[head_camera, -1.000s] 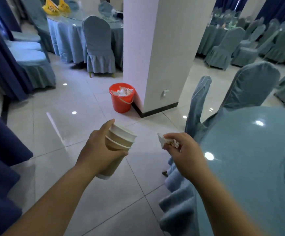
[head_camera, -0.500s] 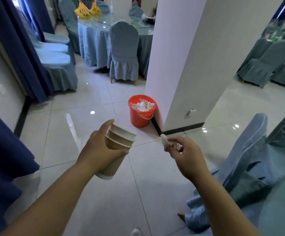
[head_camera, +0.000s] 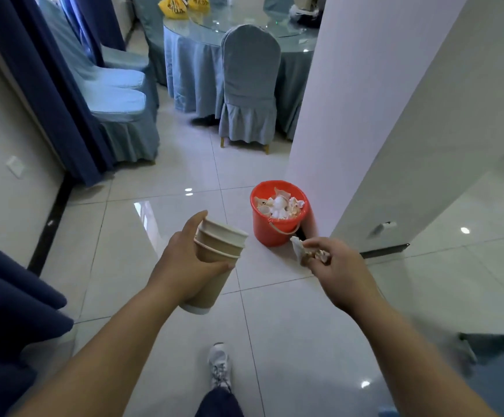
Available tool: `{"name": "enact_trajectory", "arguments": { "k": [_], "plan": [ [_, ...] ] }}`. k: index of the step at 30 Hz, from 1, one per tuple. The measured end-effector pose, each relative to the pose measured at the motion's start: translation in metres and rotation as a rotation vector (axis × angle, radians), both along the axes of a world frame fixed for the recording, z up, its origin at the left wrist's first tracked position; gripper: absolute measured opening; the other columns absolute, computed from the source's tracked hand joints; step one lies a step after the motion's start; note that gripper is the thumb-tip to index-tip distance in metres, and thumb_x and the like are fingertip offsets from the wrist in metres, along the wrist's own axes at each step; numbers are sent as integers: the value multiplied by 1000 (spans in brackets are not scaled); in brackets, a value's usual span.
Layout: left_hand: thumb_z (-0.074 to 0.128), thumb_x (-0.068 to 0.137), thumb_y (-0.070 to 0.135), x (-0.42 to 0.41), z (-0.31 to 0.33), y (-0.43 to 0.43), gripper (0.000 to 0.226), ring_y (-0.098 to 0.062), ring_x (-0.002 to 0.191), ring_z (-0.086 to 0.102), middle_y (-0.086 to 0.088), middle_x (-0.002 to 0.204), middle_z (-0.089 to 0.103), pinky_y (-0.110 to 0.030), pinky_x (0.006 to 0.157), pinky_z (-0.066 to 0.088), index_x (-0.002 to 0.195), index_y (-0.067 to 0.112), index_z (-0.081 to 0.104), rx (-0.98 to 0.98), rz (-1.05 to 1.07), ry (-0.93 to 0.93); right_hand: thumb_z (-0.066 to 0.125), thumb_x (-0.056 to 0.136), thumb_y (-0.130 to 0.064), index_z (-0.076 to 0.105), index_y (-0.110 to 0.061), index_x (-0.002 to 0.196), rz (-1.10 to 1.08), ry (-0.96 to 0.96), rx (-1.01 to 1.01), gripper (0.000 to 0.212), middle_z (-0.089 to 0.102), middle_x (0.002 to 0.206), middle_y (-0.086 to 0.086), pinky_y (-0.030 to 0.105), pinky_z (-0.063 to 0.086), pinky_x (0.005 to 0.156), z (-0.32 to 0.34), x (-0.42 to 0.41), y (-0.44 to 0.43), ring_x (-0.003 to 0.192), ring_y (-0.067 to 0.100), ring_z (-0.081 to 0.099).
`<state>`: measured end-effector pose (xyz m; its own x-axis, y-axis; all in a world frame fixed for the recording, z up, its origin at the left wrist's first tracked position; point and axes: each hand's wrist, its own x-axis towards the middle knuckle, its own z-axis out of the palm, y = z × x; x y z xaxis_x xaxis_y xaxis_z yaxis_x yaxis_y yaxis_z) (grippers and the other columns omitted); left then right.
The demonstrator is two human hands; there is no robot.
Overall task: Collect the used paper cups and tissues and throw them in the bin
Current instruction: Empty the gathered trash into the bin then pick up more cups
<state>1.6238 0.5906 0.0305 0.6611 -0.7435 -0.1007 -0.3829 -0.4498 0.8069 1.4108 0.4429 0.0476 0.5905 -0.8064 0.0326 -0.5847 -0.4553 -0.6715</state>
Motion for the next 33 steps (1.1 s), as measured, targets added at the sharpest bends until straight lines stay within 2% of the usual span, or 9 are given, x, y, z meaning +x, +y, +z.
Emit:
{"name": "enact_trajectory", "arguments": {
  "k": [5,12,18,25,28,30,33],
  "plan": [
    [81,69,36,70,-14,-91,94,-20,105,48,0,133,46,-32,79,46,141,48,22,8,-35,45,66,87,-19,68,-24,108,-44,40,20,21,60,102,-4,24,36,74,-13,64,-80,92,16,54],
    [82,69,39,140,-34,-219,98,-20,108,49,0,137,44,-30,80,47,143,44,19,121,-147,49,65,87,-19,67,-28,109,-108,111,87,23,55,101,-8,25,40,77,-35,129,-180,93,13,54],
    [80,69,46,167,-82,-314,99,-25,115,52,-2,138,46,-39,86,51,145,41,18,270,-203,36,63,88,-20,66,-29,110,-173,164,218,24,53,102,-10,24,38,74,-86,158,-254,91,11,52],
    [79,70,45,201,-138,-445,98,-28,115,51,-5,138,44,-41,87,50,145,40,17,419,-194,87,58,91,-20,63,-30,112,-209,273,354,24,54,111,-6,36,49,82,-148,198,-371,93,16,55],
    [78,72,43,214,-155,-501,95,-24,108,50,-5,135,44,-38,85,48,145,41,17,471,-223,101,55,93,-22,61,-30,115,-235,304,378,24,51,112,-6,33,47,78,-164,217,-422,92,15,54],
    [77,72,44,226,-167,-535,96,-26,110,51,-6,133,43,-38,86,48,145,42,16,498,-242,96,54,94,-23,61,-30,115,-245,315,390,23,50,110,-7,28,42,71,-178,229,-452,89,13,51],
    [77,71,46,247,-188,-577,97,-31,115,51,-8,132,45,-41,89,46,146,40,16,544,-234,86,55,93,-22,60,-30,117,-261,349,415,26,51,111,-6,28,41,73,-198,245,-488,90,12,50]
  ]
}}
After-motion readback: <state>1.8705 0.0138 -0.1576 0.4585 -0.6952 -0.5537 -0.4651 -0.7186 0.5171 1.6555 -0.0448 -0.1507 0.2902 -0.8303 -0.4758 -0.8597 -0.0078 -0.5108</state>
